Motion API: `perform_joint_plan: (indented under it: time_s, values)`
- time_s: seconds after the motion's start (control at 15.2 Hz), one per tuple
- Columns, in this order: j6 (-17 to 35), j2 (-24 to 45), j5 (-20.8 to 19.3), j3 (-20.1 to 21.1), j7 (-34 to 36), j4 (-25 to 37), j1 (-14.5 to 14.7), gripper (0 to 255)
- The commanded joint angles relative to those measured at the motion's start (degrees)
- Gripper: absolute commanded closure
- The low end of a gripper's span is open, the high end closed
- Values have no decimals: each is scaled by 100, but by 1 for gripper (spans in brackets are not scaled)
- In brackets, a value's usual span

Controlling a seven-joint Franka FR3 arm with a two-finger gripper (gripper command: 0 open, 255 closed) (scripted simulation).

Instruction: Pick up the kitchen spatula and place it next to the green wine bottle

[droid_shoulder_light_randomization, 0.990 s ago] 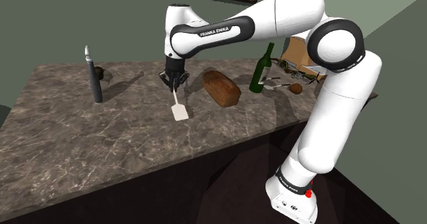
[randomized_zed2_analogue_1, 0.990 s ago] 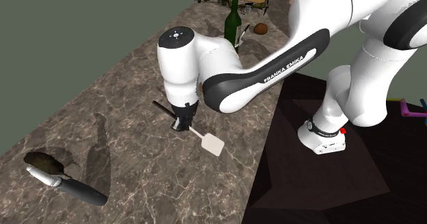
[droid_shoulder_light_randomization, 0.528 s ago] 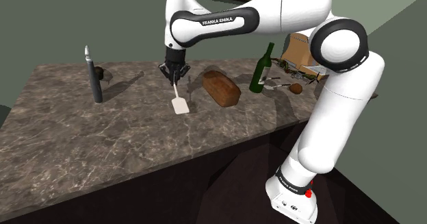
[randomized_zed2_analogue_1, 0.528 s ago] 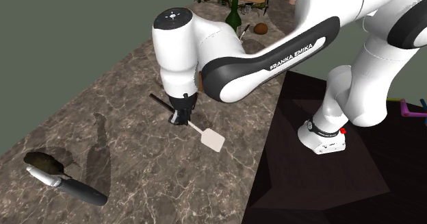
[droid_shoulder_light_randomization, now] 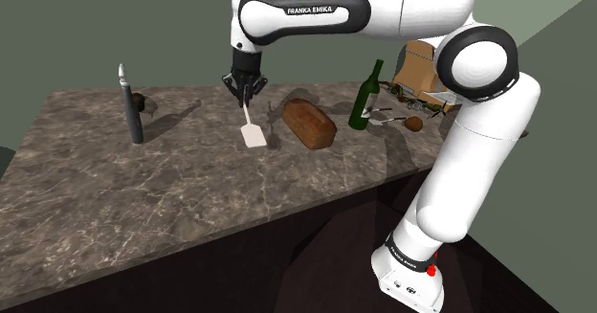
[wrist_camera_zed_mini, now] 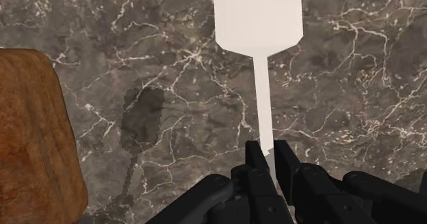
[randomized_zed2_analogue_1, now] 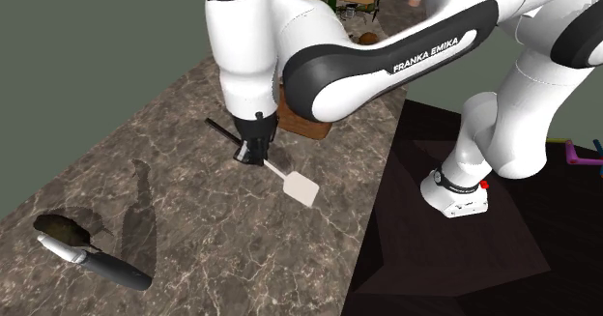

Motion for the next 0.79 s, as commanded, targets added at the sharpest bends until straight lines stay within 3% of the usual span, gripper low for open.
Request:
perform_joint_plan:
  time_s: [0.0, 0.73]
  values:
    - [-159, 7, 2, 2, -4, 163, 3, 255]
    - [-1038, 101, -10, 14, -26, 1134, 25, 255]
